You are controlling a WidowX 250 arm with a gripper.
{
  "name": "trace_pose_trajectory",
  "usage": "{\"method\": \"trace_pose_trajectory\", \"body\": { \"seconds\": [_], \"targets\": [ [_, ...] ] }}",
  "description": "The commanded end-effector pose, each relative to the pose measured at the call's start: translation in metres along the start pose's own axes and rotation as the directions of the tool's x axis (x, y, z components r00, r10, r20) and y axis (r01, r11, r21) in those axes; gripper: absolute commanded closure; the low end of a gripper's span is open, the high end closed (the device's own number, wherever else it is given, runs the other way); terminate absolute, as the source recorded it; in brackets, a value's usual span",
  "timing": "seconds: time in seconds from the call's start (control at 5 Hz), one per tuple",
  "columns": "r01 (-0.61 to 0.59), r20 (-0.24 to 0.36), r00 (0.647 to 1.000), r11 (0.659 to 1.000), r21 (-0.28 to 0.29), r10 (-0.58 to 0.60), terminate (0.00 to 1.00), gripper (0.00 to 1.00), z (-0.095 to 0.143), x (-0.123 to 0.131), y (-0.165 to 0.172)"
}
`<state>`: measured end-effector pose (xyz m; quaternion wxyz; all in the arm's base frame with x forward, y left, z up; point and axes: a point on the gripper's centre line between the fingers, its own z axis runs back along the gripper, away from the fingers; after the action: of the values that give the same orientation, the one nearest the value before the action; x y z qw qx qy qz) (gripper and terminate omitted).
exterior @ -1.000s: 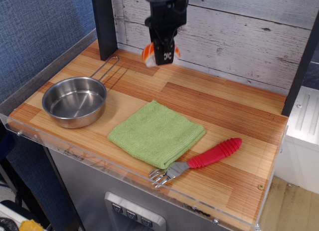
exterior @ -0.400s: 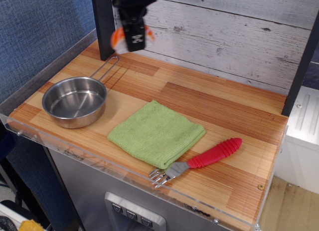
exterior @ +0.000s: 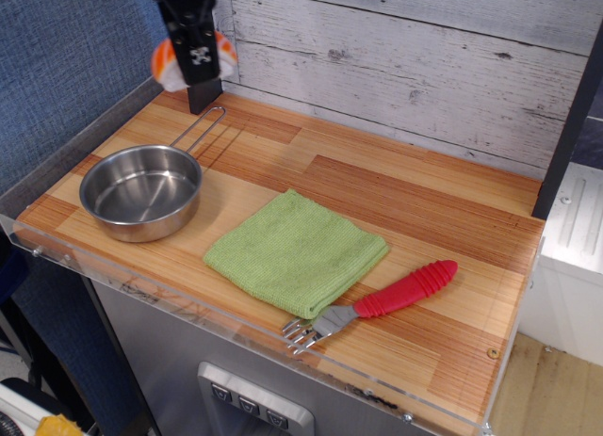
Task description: Put the sushi into the pot.
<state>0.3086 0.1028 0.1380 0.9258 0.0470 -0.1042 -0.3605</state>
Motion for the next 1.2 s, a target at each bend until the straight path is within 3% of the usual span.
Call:
{"method": "trace_pose_trajectory", "body": {
  "seconds": [0.0,0.4,1.0],
  "targets": [
    [-0.028,-0.025,0.999,0.999,0.032,0.029,0.0,1.0,0.011,-0.036,-0.001],
    [-0.066,-0.06,0.996,0.998,0.016,0.067,0.0,1.0,-0.006,-0.06,-0.01],
    [-0.074,-0.127,0.989,0.997,-0.01,0.072,0.0,1.0,-0.046,-0.068,-0.013]
  ]
}}
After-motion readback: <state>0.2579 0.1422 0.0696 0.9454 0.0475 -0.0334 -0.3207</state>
